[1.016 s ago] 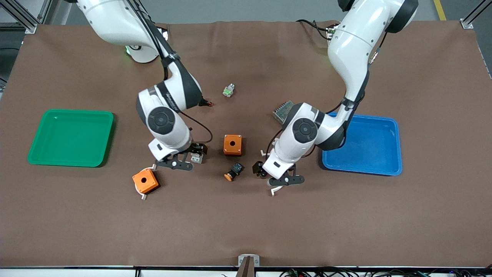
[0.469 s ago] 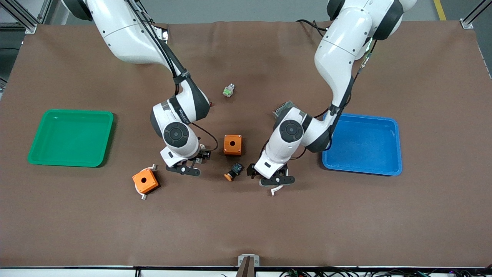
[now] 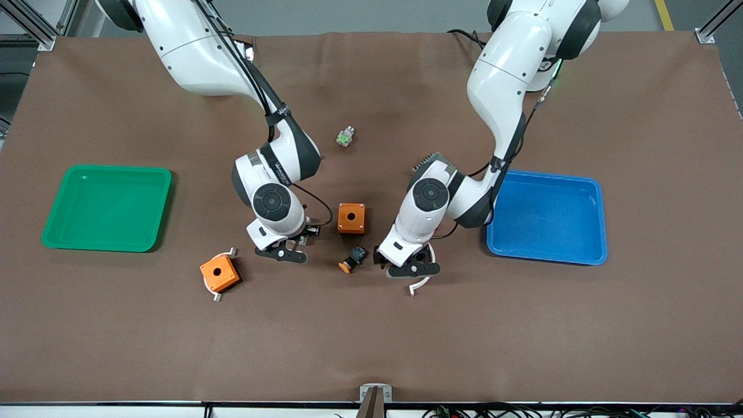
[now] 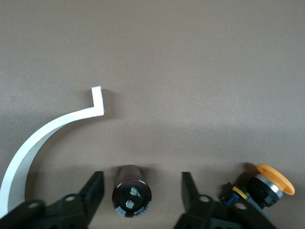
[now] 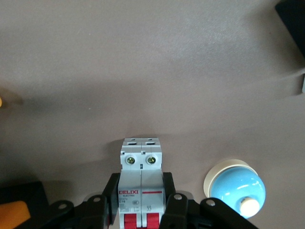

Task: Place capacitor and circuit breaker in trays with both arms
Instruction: 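Close the right gripper on the breaker while the left gripper grasps the capacitor, then carry the breaker to the green tray while the left gripper carries capacitor to blue tray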

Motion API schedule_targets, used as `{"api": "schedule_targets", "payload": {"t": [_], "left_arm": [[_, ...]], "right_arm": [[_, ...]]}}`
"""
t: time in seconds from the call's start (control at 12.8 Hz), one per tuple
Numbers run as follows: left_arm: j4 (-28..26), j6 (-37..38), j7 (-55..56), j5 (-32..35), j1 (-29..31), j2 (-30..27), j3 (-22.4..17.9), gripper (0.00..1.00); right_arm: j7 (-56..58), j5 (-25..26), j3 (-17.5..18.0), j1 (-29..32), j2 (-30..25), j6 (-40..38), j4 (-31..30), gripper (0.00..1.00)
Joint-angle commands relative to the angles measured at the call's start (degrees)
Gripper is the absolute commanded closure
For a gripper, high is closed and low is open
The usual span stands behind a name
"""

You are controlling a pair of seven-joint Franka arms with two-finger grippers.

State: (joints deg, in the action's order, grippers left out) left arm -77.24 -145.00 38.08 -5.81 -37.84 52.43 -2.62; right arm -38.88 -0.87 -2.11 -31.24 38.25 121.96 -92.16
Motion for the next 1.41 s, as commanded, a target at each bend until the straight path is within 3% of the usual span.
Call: {"api": "schedule_targets", "payload": {"t": [0.0,0.62,0.94,1.33], "left_arm": [[1.39,-0.19,0.86,-0.08,-0.65,0.83,-0.89,0.42],[1.30,-0.02,0.86,-0.08,-0.65,0.83,-0.89,0.77],[1.30,0.77,0.95,-0.16,-0.13,-0.39,-0.98,0.88],[1.22,9.99,0.16,-0.43,5.75,-7.85,-1.24,0.98]], "right_arm": [[-1.02,-0.01,-0.26,-0.84,-0.28,-1.80,0.75,1.00],[5.38,4.29,-1.75,3.63,-18.28,-16.30,0.66,1.00],[21.00,5.00,-1.93,11.89,-23.91,-22.98,0.31,1.00],[41.84,5.62,-1.84,24.19,-29.63,-22.73,-4.16,0.99]]}}
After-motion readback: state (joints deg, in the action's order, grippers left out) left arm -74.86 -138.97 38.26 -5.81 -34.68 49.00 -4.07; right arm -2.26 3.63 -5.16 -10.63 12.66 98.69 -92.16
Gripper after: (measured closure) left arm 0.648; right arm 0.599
